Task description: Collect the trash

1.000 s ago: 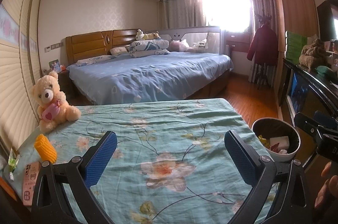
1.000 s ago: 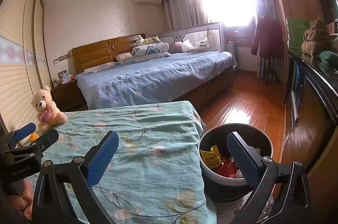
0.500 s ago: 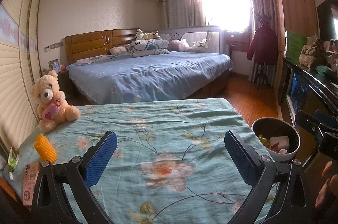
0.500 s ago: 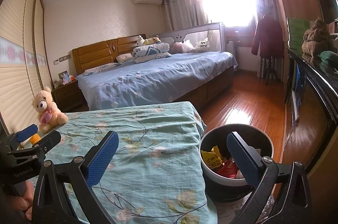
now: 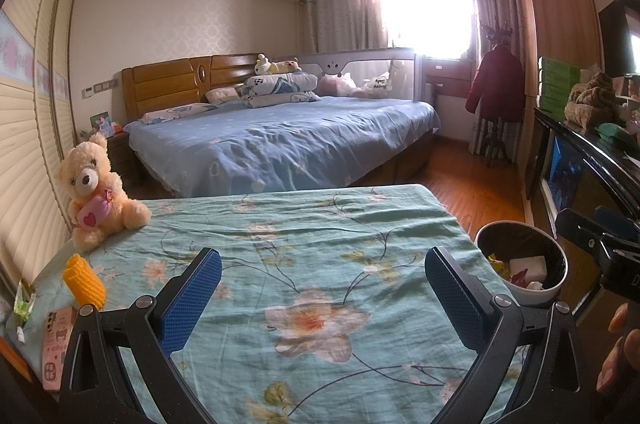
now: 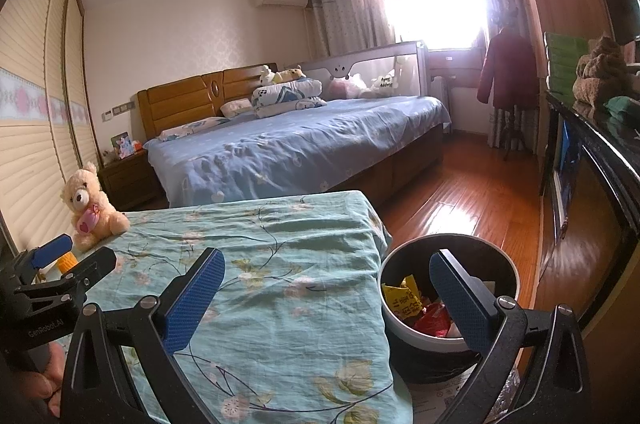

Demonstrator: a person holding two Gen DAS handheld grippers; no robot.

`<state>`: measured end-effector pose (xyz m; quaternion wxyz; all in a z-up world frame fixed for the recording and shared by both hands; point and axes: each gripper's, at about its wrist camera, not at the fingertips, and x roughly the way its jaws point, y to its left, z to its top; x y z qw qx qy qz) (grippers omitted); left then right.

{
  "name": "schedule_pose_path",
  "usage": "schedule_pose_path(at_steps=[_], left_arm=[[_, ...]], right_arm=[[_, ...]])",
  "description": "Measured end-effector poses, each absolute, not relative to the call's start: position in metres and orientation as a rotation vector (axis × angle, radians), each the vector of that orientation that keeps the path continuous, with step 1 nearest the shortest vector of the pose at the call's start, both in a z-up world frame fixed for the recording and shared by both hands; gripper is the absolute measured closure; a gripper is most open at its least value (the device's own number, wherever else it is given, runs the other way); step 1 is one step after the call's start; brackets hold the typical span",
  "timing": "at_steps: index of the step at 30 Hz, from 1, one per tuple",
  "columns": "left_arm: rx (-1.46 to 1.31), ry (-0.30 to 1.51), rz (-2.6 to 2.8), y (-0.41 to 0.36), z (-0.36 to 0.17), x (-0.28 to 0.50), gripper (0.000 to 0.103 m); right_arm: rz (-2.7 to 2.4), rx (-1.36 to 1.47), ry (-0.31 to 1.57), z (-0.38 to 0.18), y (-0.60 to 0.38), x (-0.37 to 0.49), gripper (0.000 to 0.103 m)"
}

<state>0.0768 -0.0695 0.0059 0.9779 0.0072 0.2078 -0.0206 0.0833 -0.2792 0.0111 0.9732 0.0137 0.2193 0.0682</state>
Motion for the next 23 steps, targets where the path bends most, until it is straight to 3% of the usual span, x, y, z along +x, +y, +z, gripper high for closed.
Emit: schedule_pose_path(at_steps=[23], left_arm=[[0.011, 0.439, -0.041, -0.065, 0.001, 0.084, 0.001]], right_arm=[[0.148, 0.037, 0.482, -0.002, -0.273, 0.089, 0.0]])
